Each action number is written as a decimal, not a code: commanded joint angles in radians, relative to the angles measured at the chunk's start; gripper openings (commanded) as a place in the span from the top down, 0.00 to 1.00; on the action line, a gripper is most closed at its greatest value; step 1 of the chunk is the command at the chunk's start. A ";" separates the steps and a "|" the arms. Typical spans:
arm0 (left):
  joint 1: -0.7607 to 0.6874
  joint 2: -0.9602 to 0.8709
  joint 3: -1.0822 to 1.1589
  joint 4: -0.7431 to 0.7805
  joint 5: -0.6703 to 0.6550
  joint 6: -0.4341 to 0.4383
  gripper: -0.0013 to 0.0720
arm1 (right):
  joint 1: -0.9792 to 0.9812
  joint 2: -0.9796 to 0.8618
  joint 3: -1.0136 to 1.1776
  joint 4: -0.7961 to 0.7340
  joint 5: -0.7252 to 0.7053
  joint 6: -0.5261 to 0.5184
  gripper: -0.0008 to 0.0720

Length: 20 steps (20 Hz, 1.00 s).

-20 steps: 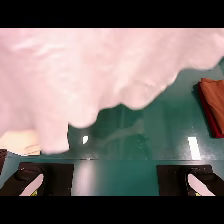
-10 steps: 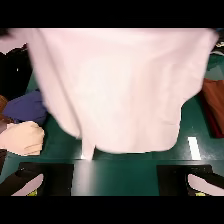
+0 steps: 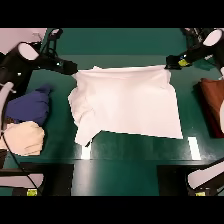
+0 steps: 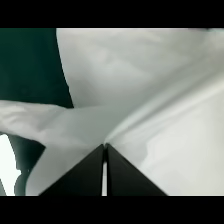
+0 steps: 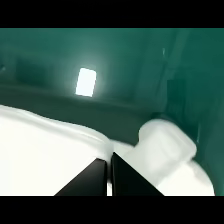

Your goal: Fold the shirts.

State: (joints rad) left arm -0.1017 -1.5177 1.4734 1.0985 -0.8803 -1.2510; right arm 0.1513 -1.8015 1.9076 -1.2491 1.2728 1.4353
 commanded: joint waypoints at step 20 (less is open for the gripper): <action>0.205 0.525 -0.875 -0.307 -0.213 0.103 0.30 | -0.053 0.597 -0.616 0.002 -0.021 -0.068 0.46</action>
State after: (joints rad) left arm 0.1024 -1.0813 0.7811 0.9199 -1.0996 -1.2510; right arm 0.1001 -1.3102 1.4166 -1.2476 1.2942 1.3693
